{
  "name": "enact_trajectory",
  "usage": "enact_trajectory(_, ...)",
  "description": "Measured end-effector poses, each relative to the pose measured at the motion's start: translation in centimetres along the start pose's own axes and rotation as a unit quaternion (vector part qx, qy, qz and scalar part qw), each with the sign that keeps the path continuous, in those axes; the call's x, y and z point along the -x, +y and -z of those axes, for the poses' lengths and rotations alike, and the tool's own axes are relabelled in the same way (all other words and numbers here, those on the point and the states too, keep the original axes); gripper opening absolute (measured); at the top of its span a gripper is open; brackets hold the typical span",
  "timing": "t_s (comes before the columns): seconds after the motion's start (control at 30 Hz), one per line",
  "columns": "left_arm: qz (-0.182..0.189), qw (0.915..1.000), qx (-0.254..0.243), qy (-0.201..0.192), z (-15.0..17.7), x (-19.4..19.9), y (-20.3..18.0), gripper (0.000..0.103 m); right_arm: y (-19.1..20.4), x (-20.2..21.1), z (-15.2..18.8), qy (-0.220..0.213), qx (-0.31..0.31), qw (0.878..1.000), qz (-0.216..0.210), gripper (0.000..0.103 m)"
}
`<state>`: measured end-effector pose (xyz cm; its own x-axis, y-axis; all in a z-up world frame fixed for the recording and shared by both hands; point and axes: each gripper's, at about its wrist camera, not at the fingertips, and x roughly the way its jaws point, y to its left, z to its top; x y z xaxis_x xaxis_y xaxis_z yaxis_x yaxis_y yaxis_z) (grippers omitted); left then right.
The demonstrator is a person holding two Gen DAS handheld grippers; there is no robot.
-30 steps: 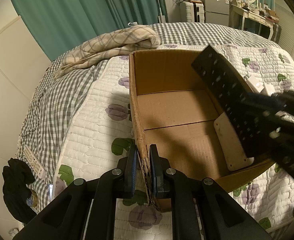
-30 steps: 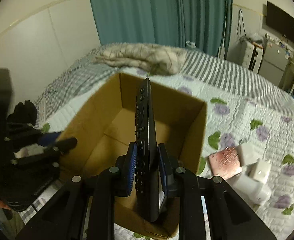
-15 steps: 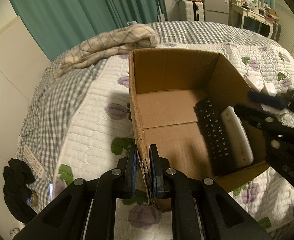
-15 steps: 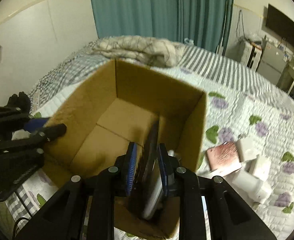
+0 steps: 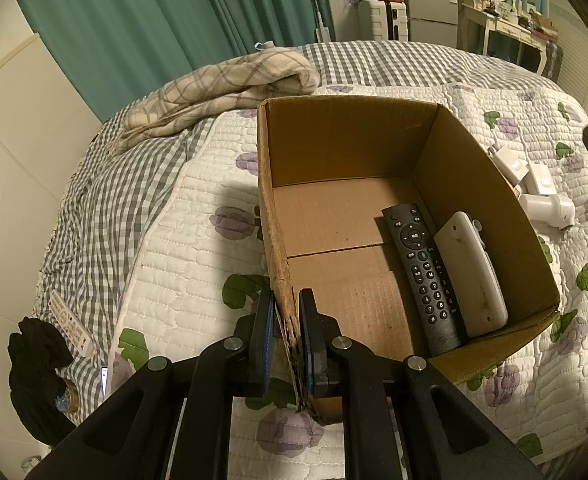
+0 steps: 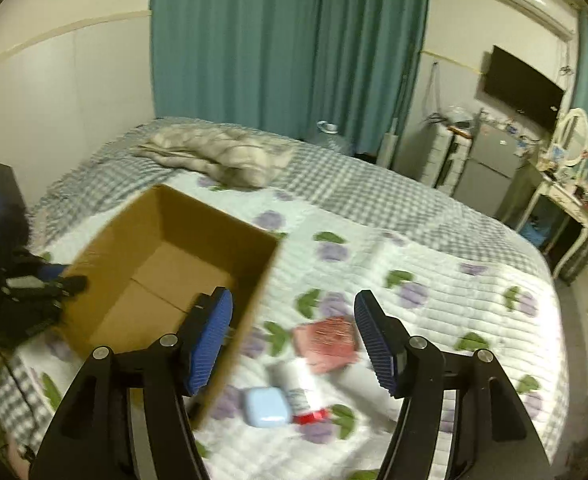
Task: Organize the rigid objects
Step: 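Grasp the white-and-red cream bottle with the right gripper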
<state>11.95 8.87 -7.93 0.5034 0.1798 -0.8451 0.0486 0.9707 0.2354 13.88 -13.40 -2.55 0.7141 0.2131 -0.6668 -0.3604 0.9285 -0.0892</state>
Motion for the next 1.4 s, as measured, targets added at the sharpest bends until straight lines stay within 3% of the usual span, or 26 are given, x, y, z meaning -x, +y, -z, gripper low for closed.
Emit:
enact_trajectory(0.13, -0.001, 1.0000, 0.000, 0.001, 0.1, 0.0, 0.0, 0.012, -1.5, -0.7, 1.9, 0.016, -0.007, 1.000, 0.007, 0.064)
enact_trajectory(0.5, -0.005, 1.0000, -0.002, 0.003, 0.1, 0.2, -0.2, 0.012, -2.5, -7.7, 8.8, 0.112, -0.035, 0.993, -0.010, 0.064)
enact_trajectory(0.9, -0.005, 1.0000, -0.002, 0.003, 0.1, 0.2, -0.2, 0.012, -1.1, -11.2, 9.6, 0.163, -0.026, 0.985, -0.046, 0.062)
enact_trajectory(1.4, -0.005, 1.0000, -0.002, 0.003, 0.1, 0.2, -0.2, 0.012, -1.1, -13.8, 9.4, 0.180, -0.042, 0.981, -0.058, 0.044)
